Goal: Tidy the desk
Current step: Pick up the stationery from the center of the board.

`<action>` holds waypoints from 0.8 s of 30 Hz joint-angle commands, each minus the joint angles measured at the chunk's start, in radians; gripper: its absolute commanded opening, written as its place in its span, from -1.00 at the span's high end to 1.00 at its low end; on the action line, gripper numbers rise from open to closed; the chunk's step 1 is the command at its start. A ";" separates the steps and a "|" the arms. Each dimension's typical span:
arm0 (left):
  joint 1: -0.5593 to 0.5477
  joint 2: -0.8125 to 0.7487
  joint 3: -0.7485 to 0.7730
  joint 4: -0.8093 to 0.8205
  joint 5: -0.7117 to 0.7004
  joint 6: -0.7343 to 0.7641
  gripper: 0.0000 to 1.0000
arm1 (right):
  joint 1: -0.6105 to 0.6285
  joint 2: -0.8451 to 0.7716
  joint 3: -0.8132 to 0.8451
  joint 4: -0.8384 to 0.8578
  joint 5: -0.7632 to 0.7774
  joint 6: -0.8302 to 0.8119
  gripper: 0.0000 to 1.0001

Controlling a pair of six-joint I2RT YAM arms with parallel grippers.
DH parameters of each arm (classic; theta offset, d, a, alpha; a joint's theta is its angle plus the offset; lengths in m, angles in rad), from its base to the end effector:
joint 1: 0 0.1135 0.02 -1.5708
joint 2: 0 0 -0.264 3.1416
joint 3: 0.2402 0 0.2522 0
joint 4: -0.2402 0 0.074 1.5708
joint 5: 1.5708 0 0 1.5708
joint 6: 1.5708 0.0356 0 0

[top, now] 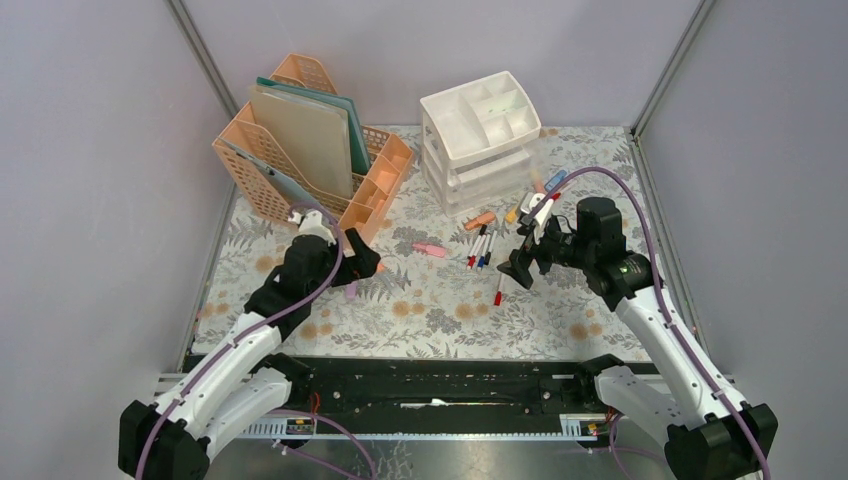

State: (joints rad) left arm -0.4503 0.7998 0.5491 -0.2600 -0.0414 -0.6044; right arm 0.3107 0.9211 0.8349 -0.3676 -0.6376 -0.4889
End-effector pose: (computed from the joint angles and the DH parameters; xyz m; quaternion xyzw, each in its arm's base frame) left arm 0.1661 -0.0787 0.2466 -0.0768 0.8592 -0.2389 0.4458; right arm 0.1856 0.0818 0.3174 -0.4664 0.6772 0.2200 0.5249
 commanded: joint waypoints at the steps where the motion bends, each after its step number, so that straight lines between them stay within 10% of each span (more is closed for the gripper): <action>1: 0.007 0.002 -0.030 0.041 -0.131 -0.124 -0.97 | -0.006 -0.001 -0.006 0.033 0.013 0.008 -0.99; 10: 0.007 0.244 0.046 -0.109 -0.306 -0.174 -0.92 | -0.007 -0.007 -0.014 0.038 0.005 0.004 -0.99; 17: 0.004 0.427 0.107 -0.118 -0.264 -0.113 -0.25 | -0.007 -0.004 -0.016 0.038 -0.005 0.005 -0.99; 24: 0.002 0.543 0.135 -0.106 -0.296 -0.067 -0.02 | -0.013 0.000 -0.018 0.040 -0.015 0.006 -0.99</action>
State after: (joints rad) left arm -0.4496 1.2995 0.6380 -0.3798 -0.3016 -0.7067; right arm 0.3065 0.9211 0.8196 -0.3534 -0.6384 -0.4889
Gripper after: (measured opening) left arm 0.529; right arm 0.993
